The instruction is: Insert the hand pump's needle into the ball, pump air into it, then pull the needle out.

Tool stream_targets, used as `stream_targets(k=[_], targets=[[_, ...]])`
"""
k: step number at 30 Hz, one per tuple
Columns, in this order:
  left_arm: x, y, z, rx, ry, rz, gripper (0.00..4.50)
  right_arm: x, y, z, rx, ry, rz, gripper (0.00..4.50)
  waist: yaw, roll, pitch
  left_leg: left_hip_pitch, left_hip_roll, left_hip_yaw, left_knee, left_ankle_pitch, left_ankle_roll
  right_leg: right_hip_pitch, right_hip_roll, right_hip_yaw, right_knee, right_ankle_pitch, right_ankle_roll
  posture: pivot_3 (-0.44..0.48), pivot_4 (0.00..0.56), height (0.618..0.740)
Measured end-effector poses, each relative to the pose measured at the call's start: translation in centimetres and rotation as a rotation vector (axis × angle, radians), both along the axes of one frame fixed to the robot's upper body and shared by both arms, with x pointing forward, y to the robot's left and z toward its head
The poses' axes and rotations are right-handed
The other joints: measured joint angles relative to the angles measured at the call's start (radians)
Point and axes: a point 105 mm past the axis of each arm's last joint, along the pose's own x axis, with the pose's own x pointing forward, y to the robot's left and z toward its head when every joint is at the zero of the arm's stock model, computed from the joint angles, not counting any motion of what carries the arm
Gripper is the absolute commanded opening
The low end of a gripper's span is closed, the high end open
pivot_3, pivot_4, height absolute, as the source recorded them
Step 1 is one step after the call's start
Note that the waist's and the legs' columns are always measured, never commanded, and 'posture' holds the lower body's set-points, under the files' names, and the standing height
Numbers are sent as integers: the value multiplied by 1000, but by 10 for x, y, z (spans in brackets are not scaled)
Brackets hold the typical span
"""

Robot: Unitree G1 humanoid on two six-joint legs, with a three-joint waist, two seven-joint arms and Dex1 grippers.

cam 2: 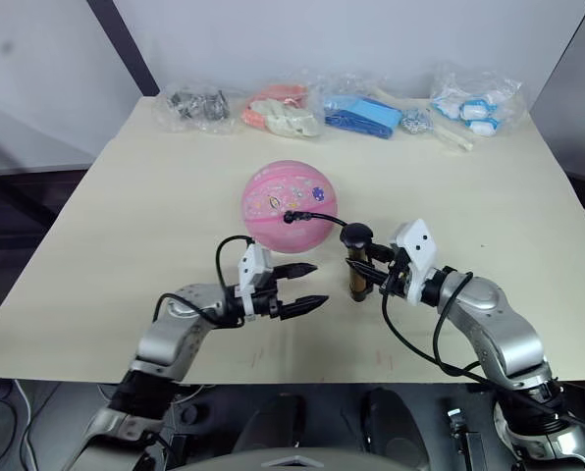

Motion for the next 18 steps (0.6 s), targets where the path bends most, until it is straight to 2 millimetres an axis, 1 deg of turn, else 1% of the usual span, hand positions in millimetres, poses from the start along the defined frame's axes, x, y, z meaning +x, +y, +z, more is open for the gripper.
stream_targets(k=[1,2,3,5,7,8,9,10,11,17,18], targets=[[-4,8,6,-3,2,0,3722,-1,0,2,-10,7,1,1058,-2,0,2,-2,0,0,0,0,0,-2,0,2,1,0,0,0,150,740],[-7,18,16,-21,0,5,3722,-3,-2,5,-25,20,-1,1058,-1,2,5,-2,0,0,1,0,-1,-3,0,4,1,0,0,0,150,740],[-10,23,23,-32,-6,9,3722,-3,-4,7,-36,26,-7,1058,1,4,7,-3,-1,0,1,0,-1,-3,0,4,1,-1,1,0,150,740],[-14,28,30,-59,-5,11,3722,-3,-3,11,-51,38,-3,1058,8,6,11,-4,-1,2,3,0,-1,-4,-1,4,1,-2,3,0,150,740],[-21,36,34,-77,14,19,3722,-6,-3,15,-84,46,11,1058,12,6,14,-14,-1,2,9,0,-1,-11,0,3,3,-1,2,0,150,740],[-24,44,40,-92,25,36,3722,-6,-4,20,-120,41,11,1058,12,5,17,-18,-1,2,12,1,-1,-15,0,3,6,1,0,0,150,740],[-24,46,43,-94,18,40,3722,-6,-4,21,-128,39,8,1058,14,5,19,-19,-1,2,14,1,-1,-15,0,3,6,1,0,0,150,740],[-27,51,51,-104,17,45,3722,-4,-3,25,-161,28,8,1058,16,5,24,-20,-1,2,16,0,-1,-15,0,2,7,1,0,0,150,740],[-29,58,58,-100,15,52,3722,-4,-2,34,-207,-6,8,1058,16,5,26,-21,-1,2,16,1,-1,-16,0,2,7,2,1,0,150,740],[-33,72,67,-113,61,63,3722,-6,4,50,-280,-45,22,1058,15,5,28,-21,-1,3,17,1,-1,-16,0,0,7,2,2,0,150,740],[-33,76,69,-113,74,61,3722,-7,6,50,-344,-35,36,1058,14,5,29,-21,-1,4,17,1,-1,-17,0,0,8,2,2,0,150,740]])
